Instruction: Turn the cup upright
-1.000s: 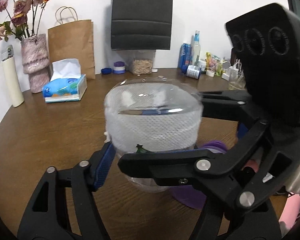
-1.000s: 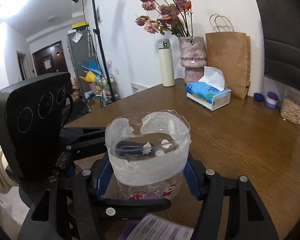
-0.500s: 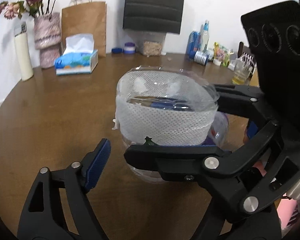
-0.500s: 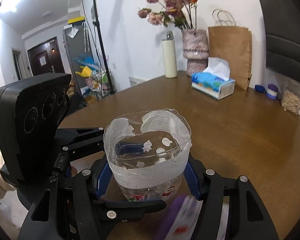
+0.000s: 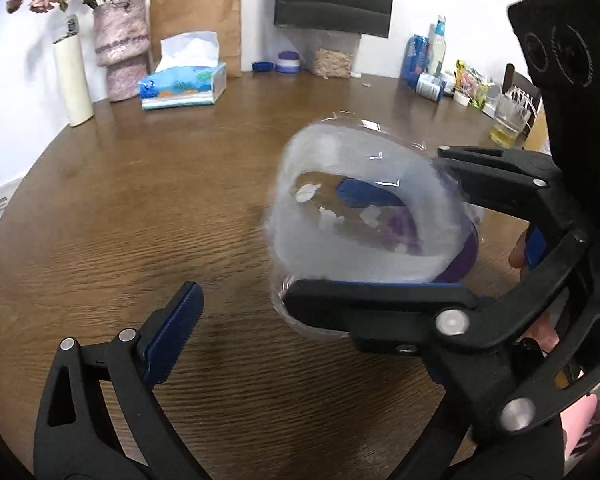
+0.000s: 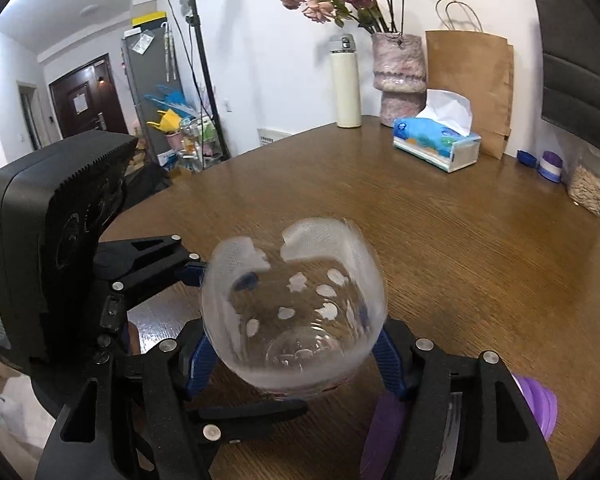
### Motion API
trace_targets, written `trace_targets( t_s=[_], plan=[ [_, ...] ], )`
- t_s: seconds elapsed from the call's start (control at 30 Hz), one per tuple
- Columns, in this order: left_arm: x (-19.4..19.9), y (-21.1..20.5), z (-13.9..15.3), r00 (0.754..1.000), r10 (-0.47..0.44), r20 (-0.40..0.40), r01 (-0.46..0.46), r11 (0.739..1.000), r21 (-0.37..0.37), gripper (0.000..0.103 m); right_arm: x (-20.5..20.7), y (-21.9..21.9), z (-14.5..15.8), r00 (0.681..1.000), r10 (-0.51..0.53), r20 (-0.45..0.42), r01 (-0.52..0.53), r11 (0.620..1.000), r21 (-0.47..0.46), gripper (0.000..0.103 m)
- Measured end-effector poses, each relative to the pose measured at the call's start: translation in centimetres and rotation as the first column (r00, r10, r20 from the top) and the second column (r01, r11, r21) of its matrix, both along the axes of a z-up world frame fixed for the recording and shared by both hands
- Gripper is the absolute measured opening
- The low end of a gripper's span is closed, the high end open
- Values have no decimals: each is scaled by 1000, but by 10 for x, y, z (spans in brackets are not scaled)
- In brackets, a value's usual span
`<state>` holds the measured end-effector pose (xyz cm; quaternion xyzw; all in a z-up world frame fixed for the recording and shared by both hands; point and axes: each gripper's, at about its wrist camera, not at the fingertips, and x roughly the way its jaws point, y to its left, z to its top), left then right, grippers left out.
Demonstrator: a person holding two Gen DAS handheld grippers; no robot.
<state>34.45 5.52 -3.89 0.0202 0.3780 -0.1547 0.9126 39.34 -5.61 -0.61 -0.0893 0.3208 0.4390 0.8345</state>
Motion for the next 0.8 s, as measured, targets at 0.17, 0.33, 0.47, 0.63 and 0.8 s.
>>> trace_targets(
  t_s=[0.17, 0.33, 0.47, 0.63, 0.8],
  plan=[
    [-17, 10, 10, 998, 33, 55, -32, 999, -29, 98, -18, -20, 17, 1000, 3, -1, -3, 996, 87, 81],
    [-48, 23, 29, 988, 60, 145, -51, 997, -62, 103, -41, -59, 38, 993, -114, 27, 109, 985, 131, 81],
    [-74, 42, 38, 951, 212, 225, -207, 977, -46, 103, -64, -98, 51, 930, -341, 140, 334, 940, 74, 82],
    [-95, 55, 48, 907, 321, 274, -317, 947, -59, 103, -87, -135, 52, 841, -514, 170, 517, 855, 27, 83],
    [-94, 49, 63, 896, 316, 312, -316, 947, -53, 103, -102, -158, 54, 815, -563, 137, 557, 826, 78, 83]
  ],
)
